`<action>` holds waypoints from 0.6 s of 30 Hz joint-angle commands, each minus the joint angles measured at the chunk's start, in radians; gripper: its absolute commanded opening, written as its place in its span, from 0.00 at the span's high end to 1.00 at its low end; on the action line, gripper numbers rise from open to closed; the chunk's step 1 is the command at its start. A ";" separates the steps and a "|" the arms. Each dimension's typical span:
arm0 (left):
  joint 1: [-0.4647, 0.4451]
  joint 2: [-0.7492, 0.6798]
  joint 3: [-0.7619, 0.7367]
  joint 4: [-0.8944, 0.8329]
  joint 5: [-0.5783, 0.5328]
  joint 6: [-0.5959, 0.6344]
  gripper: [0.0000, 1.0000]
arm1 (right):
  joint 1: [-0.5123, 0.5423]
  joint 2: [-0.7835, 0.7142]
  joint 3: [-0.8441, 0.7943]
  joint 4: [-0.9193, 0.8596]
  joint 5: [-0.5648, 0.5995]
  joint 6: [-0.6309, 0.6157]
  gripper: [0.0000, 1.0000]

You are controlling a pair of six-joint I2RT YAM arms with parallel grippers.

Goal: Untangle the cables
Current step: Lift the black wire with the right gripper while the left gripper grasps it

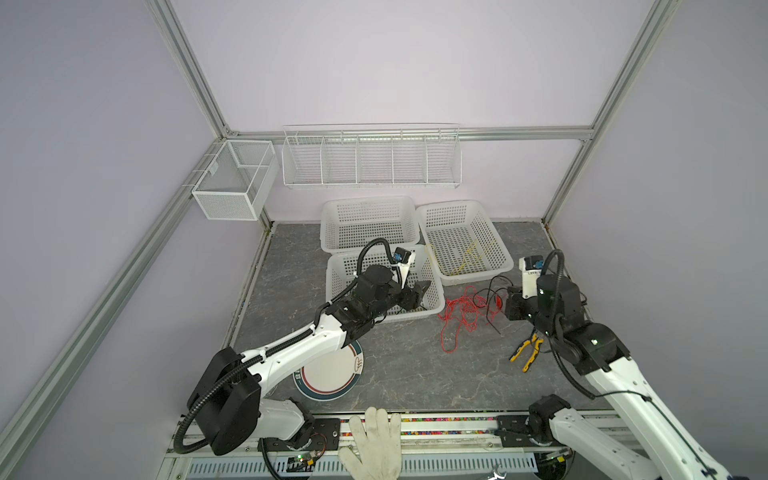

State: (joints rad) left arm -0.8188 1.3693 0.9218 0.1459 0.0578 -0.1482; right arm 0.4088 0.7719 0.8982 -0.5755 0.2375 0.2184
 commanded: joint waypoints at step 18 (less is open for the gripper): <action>-0.156 0.133 0.261 0.089 0.291 0.131 0.26 | 0.006 -0.059 0.003 0.188 -0.422 -0.093 0.94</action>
State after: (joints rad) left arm -0.9535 1.4975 1.1427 0.2321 0.2916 -0.0685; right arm 0.4088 0.7097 0.9195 -0.4541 -0.1333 0.1448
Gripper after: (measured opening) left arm 0.741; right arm 0.066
